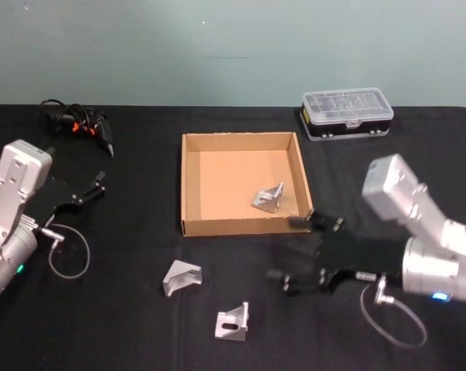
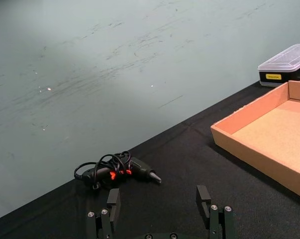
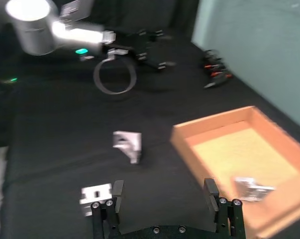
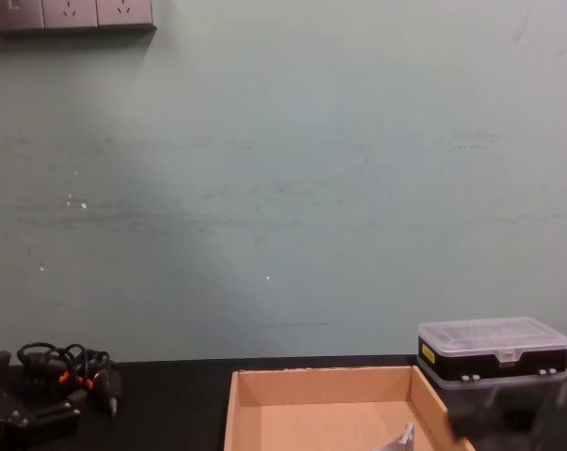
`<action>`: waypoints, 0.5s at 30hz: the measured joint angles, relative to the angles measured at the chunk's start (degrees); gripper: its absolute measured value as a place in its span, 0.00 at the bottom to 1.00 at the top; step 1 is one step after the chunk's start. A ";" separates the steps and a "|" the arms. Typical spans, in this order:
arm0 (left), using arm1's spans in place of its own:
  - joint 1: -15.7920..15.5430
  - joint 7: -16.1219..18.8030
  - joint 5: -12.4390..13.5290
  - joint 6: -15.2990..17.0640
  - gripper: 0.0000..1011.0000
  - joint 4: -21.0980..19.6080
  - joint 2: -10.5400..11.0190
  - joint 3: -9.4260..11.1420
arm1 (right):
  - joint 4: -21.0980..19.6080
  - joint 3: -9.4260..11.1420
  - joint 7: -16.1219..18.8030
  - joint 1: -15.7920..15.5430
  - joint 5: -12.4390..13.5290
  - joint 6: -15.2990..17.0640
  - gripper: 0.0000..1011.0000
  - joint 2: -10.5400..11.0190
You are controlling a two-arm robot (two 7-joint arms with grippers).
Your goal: Use one hand to pick up the angle iron from the table and place it into the box.
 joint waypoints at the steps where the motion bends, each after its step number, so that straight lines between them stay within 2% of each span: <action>1: 0.00 0.00 0.00 0.00 0.99 0.00 0.00 0.00 | -0.07 -0.54 0.30 0.01 -0.14 0.00 0.99 -0.02; 5: 0.00 0.00 0.00 0.00 0.99 0.00 0.00 0.00 | -0.08 -3.33 1.58 0.58 -1.26 0.04 0.99 -0.59; 7: 0.00 0.00 0.00 0.00 0.99 0.00 0.00 0.00 | 0.00 -3.70 1.72 0.70 -1.43 0.07 0.99 -0.72; 10: 0.00 0.00 0.01 0.00 0.99 0.00 0.00 0.00 | 0.54 -5.51 2.20 1.29 -2.29 0.21 0.99 -1.30; 15: 0.00 0.00 0.00 0.00 0.99 0.00 0.00 0.00 | 1.27 -7.41 2.76 2.01 -3.45 0.35 0.99 -1.93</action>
